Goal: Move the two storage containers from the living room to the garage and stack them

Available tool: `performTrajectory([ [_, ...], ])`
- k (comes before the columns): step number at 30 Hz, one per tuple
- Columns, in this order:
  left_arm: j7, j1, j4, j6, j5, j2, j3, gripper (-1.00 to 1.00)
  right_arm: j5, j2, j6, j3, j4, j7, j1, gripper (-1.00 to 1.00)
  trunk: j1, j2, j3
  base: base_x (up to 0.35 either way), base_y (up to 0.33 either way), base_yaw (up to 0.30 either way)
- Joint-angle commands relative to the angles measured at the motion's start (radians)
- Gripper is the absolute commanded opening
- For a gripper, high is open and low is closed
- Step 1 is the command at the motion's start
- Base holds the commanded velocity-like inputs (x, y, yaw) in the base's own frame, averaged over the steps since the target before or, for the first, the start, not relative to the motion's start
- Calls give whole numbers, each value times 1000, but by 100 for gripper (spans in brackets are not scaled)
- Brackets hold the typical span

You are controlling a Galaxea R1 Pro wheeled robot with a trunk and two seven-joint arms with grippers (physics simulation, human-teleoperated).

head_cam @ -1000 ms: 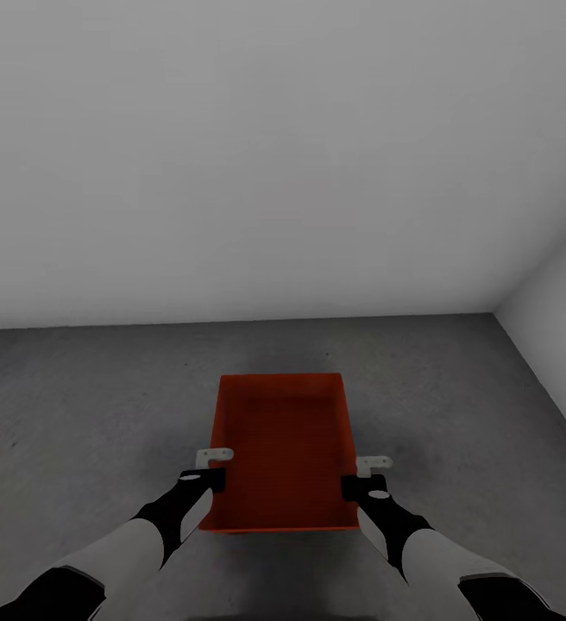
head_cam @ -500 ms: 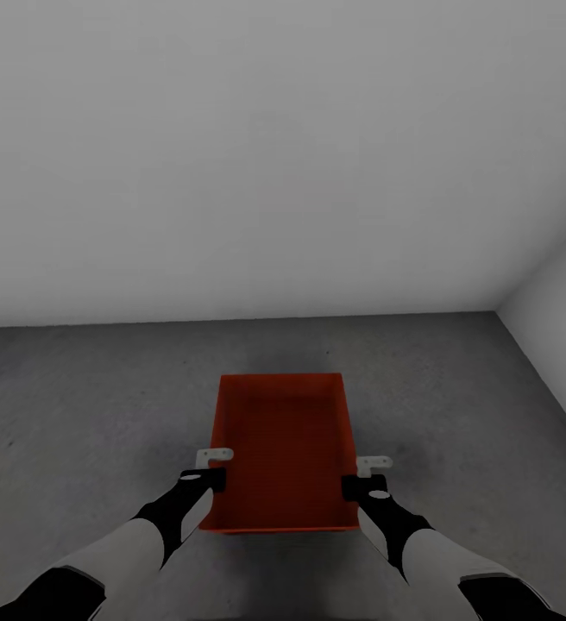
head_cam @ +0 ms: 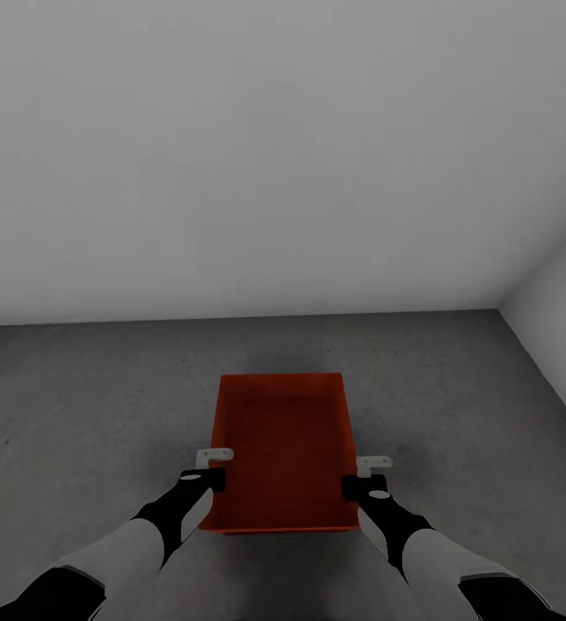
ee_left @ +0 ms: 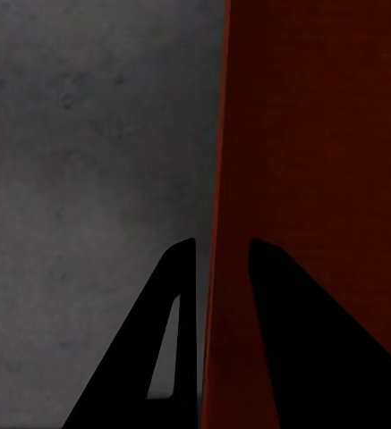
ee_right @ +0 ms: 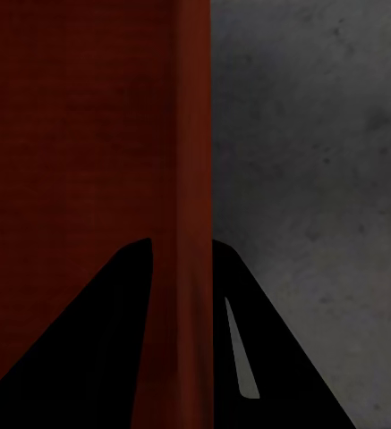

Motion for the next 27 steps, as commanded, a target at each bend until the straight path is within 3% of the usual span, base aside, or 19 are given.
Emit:
performTrajectory([
  [1,20,-1,-6,0,-24,47,50,-100,-10,0,-2,1,3,7,0,-100,4,-8,-4,0,0,0],
  [27,20,-1,-7,0,-24,47,50,-100,-10,0,-3,1,3,7,0,-100,104,-190,-85,0,0,0],
])
